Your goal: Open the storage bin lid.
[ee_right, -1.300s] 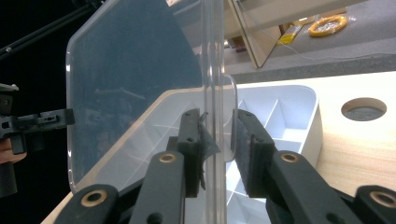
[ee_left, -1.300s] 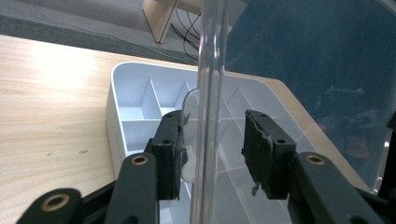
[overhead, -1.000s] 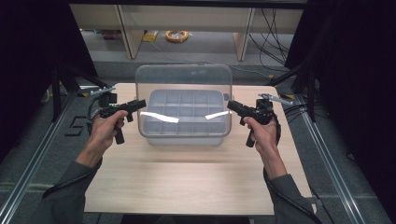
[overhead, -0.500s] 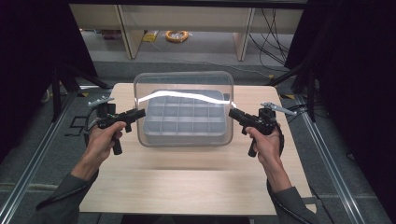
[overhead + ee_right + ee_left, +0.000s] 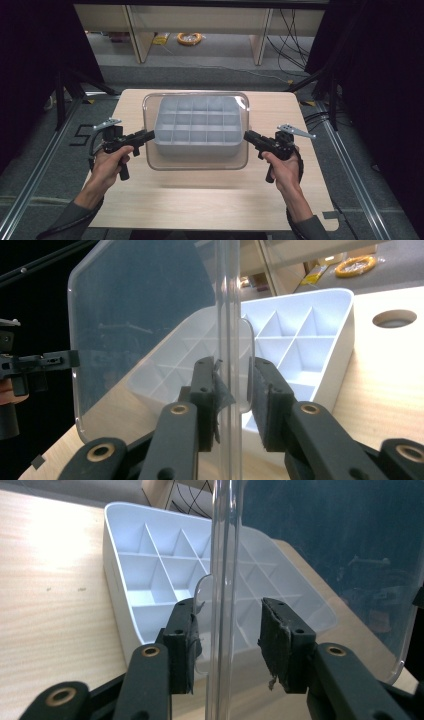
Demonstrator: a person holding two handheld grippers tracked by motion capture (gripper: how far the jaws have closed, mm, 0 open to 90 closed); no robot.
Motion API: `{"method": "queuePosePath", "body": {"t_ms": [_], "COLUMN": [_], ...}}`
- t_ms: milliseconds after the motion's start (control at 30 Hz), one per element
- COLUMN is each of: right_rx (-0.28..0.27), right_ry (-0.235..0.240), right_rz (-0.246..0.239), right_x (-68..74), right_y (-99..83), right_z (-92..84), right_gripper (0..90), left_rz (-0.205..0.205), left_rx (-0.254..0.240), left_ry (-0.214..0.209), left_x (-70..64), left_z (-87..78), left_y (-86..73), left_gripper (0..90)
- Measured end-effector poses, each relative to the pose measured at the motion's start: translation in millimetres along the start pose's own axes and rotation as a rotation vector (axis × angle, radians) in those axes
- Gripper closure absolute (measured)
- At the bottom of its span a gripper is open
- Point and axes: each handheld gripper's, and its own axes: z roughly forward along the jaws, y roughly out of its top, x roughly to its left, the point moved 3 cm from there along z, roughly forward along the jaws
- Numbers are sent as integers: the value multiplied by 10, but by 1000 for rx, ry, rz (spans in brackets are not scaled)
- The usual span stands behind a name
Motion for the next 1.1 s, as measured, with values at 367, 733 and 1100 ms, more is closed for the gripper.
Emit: {"method": "queuePosePath", "body": {"t_ms": [367,733,1100], "right_rx": [32,45,63], "right_ry": [-9,4,20], "right_rz": [2,-11,18], "right_x": [26,85,132], "right_y": [-226,-442,-674], "right_z": [-45,-177,-272], "right_gripper": [743,748,756], "left_rz": [-8,13,-2], "left_rx": [35,42,82], "left_ry": [-3,-15,-25], "left_x": [45,1,35], "left_z": [-50,-177,-239], "left_y": [-242,-415,-642], "left_gripper": [586,585,584]}}
